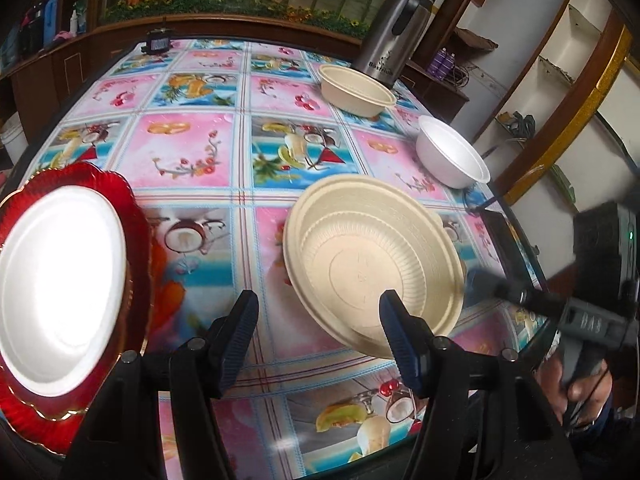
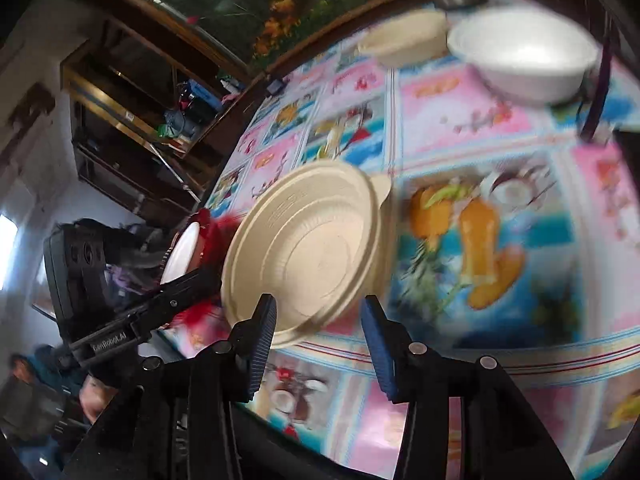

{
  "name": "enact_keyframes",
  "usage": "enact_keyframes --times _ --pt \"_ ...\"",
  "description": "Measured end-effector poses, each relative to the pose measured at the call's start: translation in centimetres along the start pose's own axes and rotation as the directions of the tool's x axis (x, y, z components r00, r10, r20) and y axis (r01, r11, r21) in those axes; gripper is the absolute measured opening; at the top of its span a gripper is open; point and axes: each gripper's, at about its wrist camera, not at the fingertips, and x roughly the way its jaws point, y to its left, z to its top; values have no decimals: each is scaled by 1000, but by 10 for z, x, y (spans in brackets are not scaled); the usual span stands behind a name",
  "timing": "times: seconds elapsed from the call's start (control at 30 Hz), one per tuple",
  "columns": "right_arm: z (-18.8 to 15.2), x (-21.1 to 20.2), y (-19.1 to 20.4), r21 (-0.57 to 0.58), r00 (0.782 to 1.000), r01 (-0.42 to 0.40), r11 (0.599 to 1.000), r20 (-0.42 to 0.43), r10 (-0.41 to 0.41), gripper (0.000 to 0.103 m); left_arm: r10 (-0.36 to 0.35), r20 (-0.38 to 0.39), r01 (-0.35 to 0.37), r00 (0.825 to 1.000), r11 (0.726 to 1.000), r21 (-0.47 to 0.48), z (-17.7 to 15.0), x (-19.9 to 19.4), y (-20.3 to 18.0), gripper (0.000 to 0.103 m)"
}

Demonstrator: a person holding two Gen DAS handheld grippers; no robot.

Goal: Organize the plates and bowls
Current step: 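Lift the beige pulp plate toward the stacked plates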

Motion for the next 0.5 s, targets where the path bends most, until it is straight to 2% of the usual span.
enact_keyframes --times 0.07,0.13,0.23,0.27,0.3,0.33,0.4,0.43,0.5 --pt "10 -4 -6 -6 999 28 1000 28 -28 49 -3 -7 3 1000 1000 -2 -2 3 -1 62" --pt "19 -4 -12 -2 999 22 1000 47 -22 49 -5 -11 5 1000 1000 -11 -3 7 -2 62" --pt "28 6 -19 1 999 6 1000 32 -6 47 8 -11 -8 1000 1000 -23 -2 12 -1 62" --pt "30 11 -20 4 1000 2 1000 27 -2 45 15 -11 -15 1000 1000 -23 -2 14 -1 62" --pt "31 17 -22 9 1000 3 1000 15 -3 38 19 -13 -20 1000 1000 -22 -3 16 -1 61" --pt "30 19 -22 14 1000 2 1000 7 -2 34 18 -14 -18 1000 1000 -19 -3 18 -1 58" --pt "31 28 -25 28 1000 -8 1000 -9 8 23 16 -18 -17 1000 1000 -10 -3 23 -3 42" --pt "31 30 -25 37 1000 -15 999 -12 15 19 11 -24 -11 1000 1000 -1 -3 26 -5 30" --pt "29 31 -22 40 1000 -18 999 -7 18 16 36 -3 -35 999 999 22 -3 26 -11 29"
